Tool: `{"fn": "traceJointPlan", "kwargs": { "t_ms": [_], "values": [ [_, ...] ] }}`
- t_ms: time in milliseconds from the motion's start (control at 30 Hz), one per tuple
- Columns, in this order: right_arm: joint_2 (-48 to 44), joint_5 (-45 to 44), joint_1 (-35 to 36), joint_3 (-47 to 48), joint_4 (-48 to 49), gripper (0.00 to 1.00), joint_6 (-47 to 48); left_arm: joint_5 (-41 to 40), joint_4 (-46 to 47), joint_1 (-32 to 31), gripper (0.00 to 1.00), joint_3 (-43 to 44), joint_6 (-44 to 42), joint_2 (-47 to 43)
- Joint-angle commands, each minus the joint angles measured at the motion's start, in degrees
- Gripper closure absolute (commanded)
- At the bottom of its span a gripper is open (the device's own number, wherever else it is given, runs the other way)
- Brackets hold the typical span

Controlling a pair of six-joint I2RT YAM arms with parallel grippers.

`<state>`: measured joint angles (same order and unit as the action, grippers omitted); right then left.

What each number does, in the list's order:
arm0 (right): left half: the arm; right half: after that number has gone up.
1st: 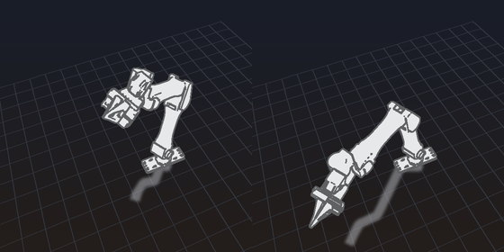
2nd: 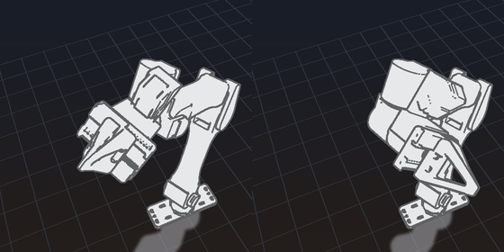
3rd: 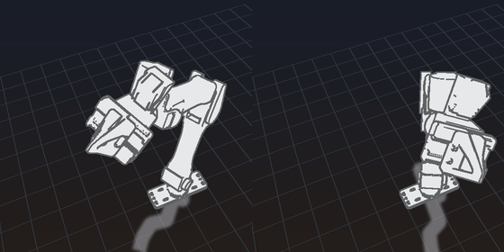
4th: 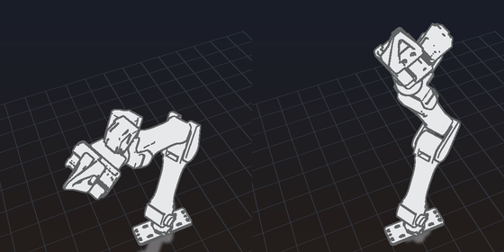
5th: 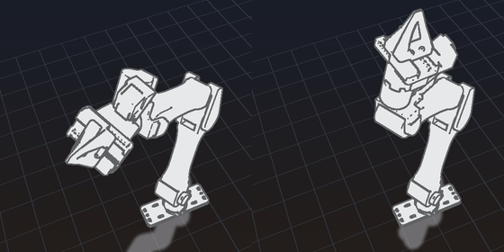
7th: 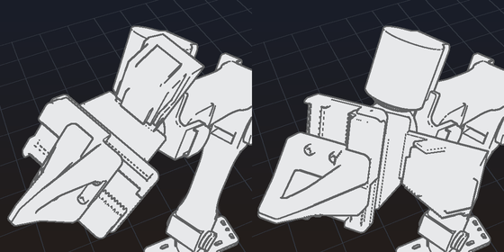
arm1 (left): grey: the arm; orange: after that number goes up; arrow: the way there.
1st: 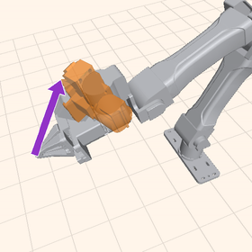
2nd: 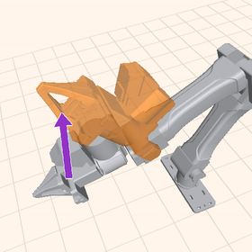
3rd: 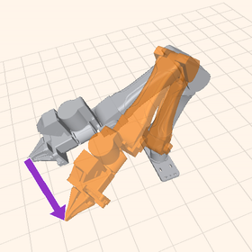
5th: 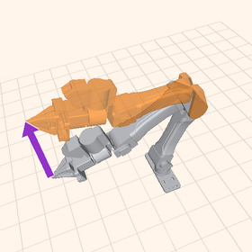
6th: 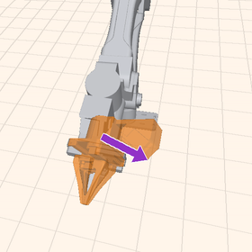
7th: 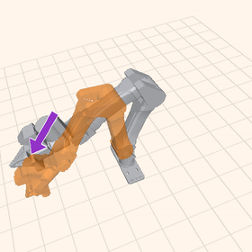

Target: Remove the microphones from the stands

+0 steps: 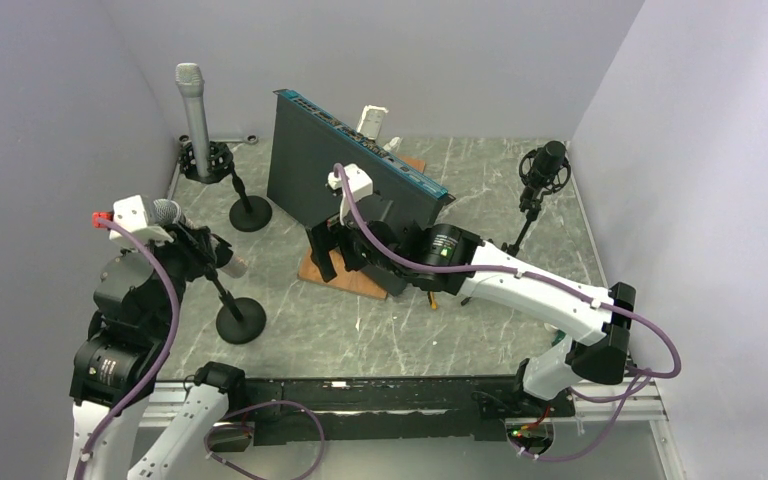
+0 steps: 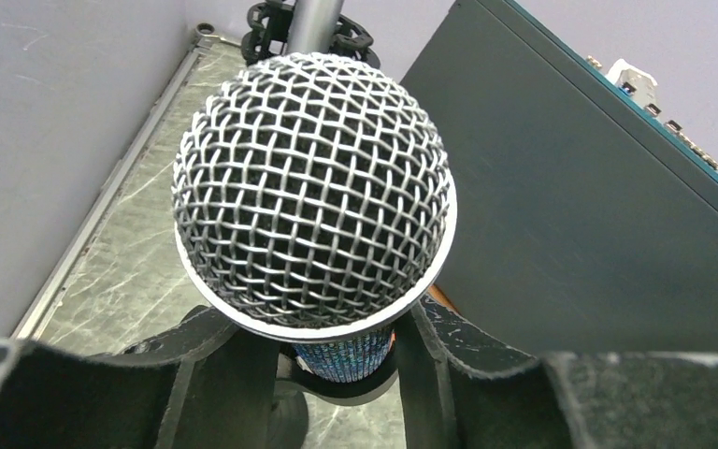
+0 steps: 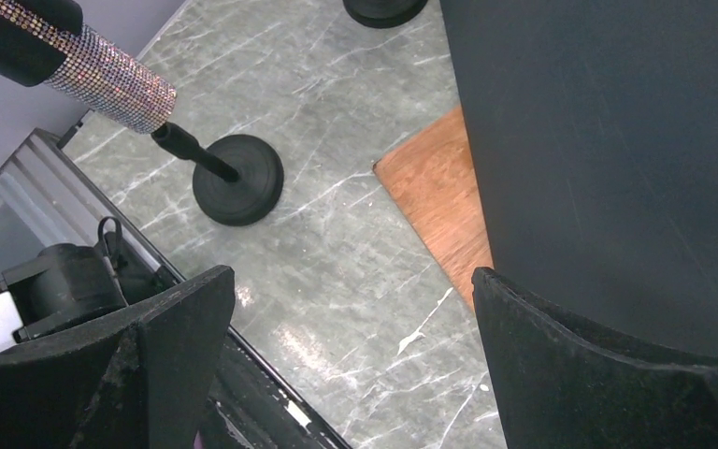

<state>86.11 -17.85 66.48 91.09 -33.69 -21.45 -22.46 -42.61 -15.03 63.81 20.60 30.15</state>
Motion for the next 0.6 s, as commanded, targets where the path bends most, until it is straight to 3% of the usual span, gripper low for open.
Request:
{"fn": "traceJointPlan", "kwargs": {
  "t_ms": [0, 100, 233, 567],
  "values": [
    [-2.3, 0.9, 0.1, -0.5, 2.6, 0.0, 1.1, 4.1, 0.3, 0.3, 0.79, 3.1, -1.5, 0.9],
    [-2.1, 1.2, 0.1, 0.3, 2.1, 0.0, 1.2, 7.0, -1.8, 0.3, 0.88, 6.2, 0.7, 1.9],
    [-2.3, 1.1, 0.1, 0.1, 2.4, 0.0, 1.1, 17.5, -2.8, 0.3, 1.0, 10.1, 4.0, 3.5],
    [-2.1, 2.6, 0.6, -0.3, 3.9, 0.0, 1.1, 30.6, 3.7, 0.3, 1.0, 7.1, 13.0, 4.6]
  ]
}}
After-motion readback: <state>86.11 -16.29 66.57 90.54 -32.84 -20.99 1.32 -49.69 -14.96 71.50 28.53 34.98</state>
